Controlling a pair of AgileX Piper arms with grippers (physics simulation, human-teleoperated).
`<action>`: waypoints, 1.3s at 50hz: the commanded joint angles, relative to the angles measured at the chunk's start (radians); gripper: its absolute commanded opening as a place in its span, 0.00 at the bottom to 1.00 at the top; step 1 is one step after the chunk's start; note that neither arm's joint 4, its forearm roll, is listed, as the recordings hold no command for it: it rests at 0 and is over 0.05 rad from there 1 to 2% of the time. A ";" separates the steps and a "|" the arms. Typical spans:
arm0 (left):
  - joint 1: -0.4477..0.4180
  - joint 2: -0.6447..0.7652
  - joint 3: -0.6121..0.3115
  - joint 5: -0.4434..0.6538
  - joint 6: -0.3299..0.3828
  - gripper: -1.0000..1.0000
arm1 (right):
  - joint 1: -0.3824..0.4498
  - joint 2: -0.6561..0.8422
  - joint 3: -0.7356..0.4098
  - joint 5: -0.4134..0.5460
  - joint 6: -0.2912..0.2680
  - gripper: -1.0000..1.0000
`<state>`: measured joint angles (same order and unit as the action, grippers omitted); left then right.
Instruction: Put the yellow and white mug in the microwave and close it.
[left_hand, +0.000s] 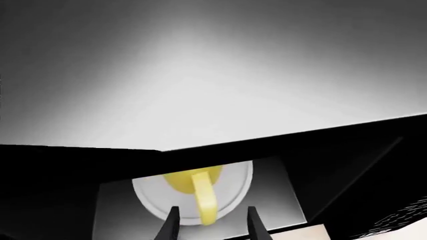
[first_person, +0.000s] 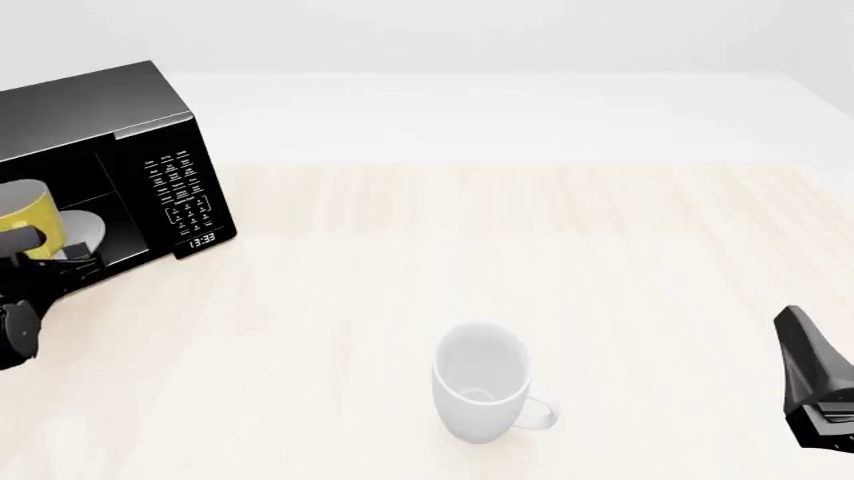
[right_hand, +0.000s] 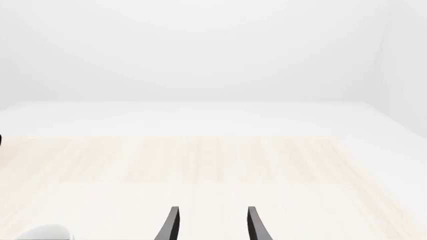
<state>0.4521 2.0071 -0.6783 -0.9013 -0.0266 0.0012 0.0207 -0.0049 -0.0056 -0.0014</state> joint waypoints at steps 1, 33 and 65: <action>0.025 0.005 0.009 -0.003 0.000 1.00 | 0.001 -0.002 0.001 0.000 -0.001 1.00; -0.007 -0.214 0.169 0.035 -0.033 1.00 | 0.002 0.000 0.001 -0.001 0.000 1.00; 0.004 -0.732 0.328 0.298 0.064 1.00 | 0.002 0.000 0.001 0.000 -0.001 1.00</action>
<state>0.4288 1.4148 -0.3932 -0.6923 0.0213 0.0020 0.0220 -0.0049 -0.0063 -0.0017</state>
